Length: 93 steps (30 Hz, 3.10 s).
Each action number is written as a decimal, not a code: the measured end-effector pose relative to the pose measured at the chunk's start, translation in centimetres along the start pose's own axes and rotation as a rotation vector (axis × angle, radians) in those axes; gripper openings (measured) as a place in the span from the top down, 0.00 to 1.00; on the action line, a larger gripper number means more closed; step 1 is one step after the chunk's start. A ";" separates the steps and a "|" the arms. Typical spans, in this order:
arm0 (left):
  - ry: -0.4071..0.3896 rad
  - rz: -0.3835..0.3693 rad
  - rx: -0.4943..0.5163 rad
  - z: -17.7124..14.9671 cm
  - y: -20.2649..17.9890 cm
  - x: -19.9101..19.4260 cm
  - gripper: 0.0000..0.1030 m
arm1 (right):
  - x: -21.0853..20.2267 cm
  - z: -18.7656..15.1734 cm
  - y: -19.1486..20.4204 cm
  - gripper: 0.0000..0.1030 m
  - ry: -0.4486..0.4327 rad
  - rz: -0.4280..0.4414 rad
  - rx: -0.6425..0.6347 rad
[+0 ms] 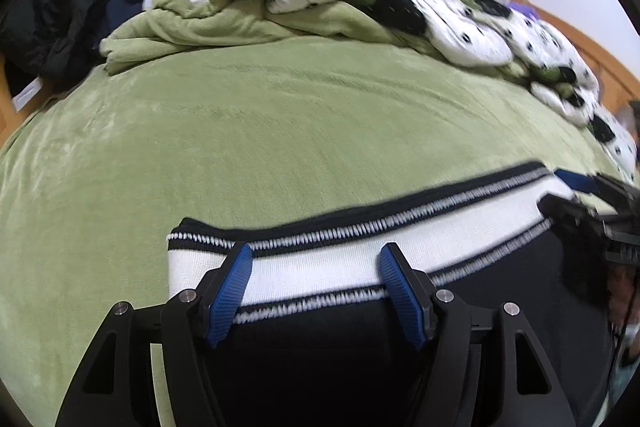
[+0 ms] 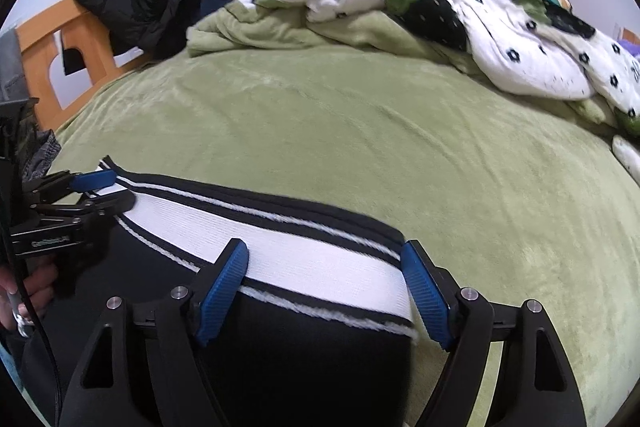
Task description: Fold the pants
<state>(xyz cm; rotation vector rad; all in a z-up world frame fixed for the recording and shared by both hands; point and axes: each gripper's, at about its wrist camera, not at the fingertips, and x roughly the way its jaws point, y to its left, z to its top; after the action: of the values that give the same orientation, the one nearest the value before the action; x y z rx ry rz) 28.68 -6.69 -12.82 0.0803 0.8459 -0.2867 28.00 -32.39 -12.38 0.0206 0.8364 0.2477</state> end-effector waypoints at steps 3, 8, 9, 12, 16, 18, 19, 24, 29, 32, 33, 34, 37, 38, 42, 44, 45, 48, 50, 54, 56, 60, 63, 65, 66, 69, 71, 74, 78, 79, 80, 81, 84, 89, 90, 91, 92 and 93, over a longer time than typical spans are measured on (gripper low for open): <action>0.056 -0.034 0.016 -0.9 -0.2 -1.6 0.38 | -0.9 -0.6 -0.9 0.29 0.047 0.047 0.059; 0.120 -0.130 0.081 -5.8 -2.1 -6.1 0.37 | -4.1 -3.7 1.4 0.37 0.076 -0.004 -0.019; 0.131 -0.155 0.076 -7.1 -2.1 -7.0 0.37 | -4.7 -4.6 1.9 0.37 0.080 -0.017 -0.030; 0.129 -0.170 0.030 -10.7 -1.4 -9.2 0.37 | -6.5 -6.8 2.0 0.37 0.079 -0.014 -0.004; 0.097 -0.192 -0.067 -14.2 0.1 -11.9 0.35 | -7.9 -9.7 1.2 0.37 0.119 0.018 0.058; 0.095 -0.145 -0.048 -15.3 0.1 -12.8 0.34 | -8.6 -10.9 1.5 0.37 0.128 0.013 0.045; 0.093 -0.109 -0.037 -15.7 0.0 -13.4 0.34 | -9.0 -11.3 1.6 0.37 0.135 0.013 0.040; 0.030 -0.093 -0.080 -16.5 1.1 -16.0 0.37 | -12.3 -12.2 1.8 0.43 0.065 0.059 0.096; 0.091 -0.069 -0.129 -17.6 2.0 -14.0 0.34 | -9.6 -14.3 3.4 0.43 0.140 -0.059 -0.004; 0.042 -0.114 -0.151 -17.5 2.7 -15.9 0.36 | -10.7 -14.8 2.5 0.43 0.150 -0.041 0.019; 0.022 -0.122 -0.144 -17.5 2.8 -16.5 0.36 | -11.6 -14.6 2.0 0.45 0.131 -0.026 0.040; 0.001 -0.125 -0.135 -17.2 2.7 -17.0 0.36 | -12.3 -14.3 1.7 0.45 0.107 -0.009 0.060; -0.034 -0.162 -0.121 -15.3 2.0 -17.0 0.37 | -13.1 -12.8 1.9 0.45 0.052 0.048 0.084; -0.039 -0.175 -0.121 -14.5 1.6 -16.7 0.37 | -13.1 -12.4 2.2 0.45 0.037 0.057 0.083; -0.062 -0.200 -0.099 -11.0 -1.7 -14.5 0.37 | -11.0 -10.5 5.3 0.45 0.011 0.138 0.029; -0.042 -0.148 -0.078 -10.0 -2.9 -12.4 0.37 | -8.9 -10.3 7.2 0.45 0.040 0.133 -0.040; -0.010 -0.109 -0.057 -9.9 -3.5 -11.1 0.37 | -8.0 -10.3 7.8 0.45 0.057 0.118 -0.070; 0.065 -0.024 0.015 -11.2 -4.2 -9.1 0.36 | -7.6 -10.9 9.1 0.45 0.052 0.065 -0.193; 0.008 -0.050 0.033 -12.8 -3.7 -10.6 0.34 | -8.5 -11.3 8.1 0.47 0.057 0.086 -0.193; 0.015 -0.111 -0.042 -14.6 -1.4 -12.6 0.29 | -10.4 -12.2 5.0 0.52 0.030 0.100 -0.107; 0.011 -0.116 -0.069 -15.3 -0.8 -12.8 0.27 | -10.4 -12.7 3.7 0.51 0.031 0.096 -0.058; 0.013 -0.099 -0.088 -15.8 -0.8 -12.7 0.26 | -10.3 -13.4 3.3 0.51 0.018 0.094 0.006; 0.030 -0.089 -0.100 -15.8 -0.6 -13.0 0.26 | -10.4 -13.0 3.9 0.52 0.040 0.055 0.004; 0.044 -0.086 -0.112 -16.4 -0.2 -13.4 0.26 | -10.4 -12.8 3.8 0.52 0.058 0.043 0.005; 0.067 -0.090 -0.128 -16.9 0.2 -13.5 0.26 | -10.8 -12.8 3.6 0.52 0.075 0.038 0.013; 0.125 -0.135 -0.193 -18.8 1.9 -13.6 0.26 | -12.0 -13.5 2.8 0.52 0.113 0.002 0.046; 0.136 -0.115 -0.209 -19.6 2.5 -14.3 0.30 | -13.1 -13.9 2.2 0.52 0.124 -0.042 0.070; 0.120 -0.042 -0.197 -19.5 2.0 -16.6 0.32 | -15.7 -13.8 1.5 0.52 0.097 -0.079 0.106; 0.018 -0.063 -0.185 -16.6 0.3 -22.6 0.32 | -21.3 -12.5 2.2 0.52 0.016 -0.128 0.139; -0.002 -0.063 -0.180 -16.0 -0.2 -23.8 0.32 | -22.4 -12.3 2.6 0.52 0.001 -0.136 0.139; -0.029 -0.069 -0.172 -15.1 -1.2 -25.7 0.32 | -24.1 -12.0 3.4 0.52 -0.020 -0.136 0.140; -0.055 -0.083 -0.161 -14.5 -2.1 -27.3 0.32 | -25.2 -11.9 4.0 0.52 -0.035 -0.124 0.139; -0.104 -0.100 -0.136 -13.5 -4.9 -30.7 0.30 | -28.8 -12.2 6.7 0.41 -0.086 -0.113 0.138; -0.103 -0.070 -0.121 -14.7 -8.8 -32.3 0.29 | -31.1 -14.2 10.3 0.11 -0.143 -0.104 0.126; -0.102 -0.062 -0.124 -14.9 -9.0 -32.3 0.30 | -31.1 -14.5 10.6 0.09 -0.136 -0.103 0.125; -0.100 -0.034 -0.130 -15.3 -9.3 -31.9 0.30 | -31.0 -14.9 11.0 0.09 -0.129 -0.115 0.119; -0.097 -0.017 -0.131 -15.8 -9.2 -31.8 0.29 | -30.9 -15.2 11.4 0.09 -0.119 -0.156 0.100; -0.075 0.017 -0.121 -16.2 -9.3 -31.6 0.30 | -31.2 -15.3 11.9 0.09 -0.120 -0.198 0.078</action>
<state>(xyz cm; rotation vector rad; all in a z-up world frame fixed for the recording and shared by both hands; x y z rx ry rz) -5.47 -5.75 0.46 -0.0353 0.7859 -0.2205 -5.81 -29.11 1.49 0.0253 0.7231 0.0268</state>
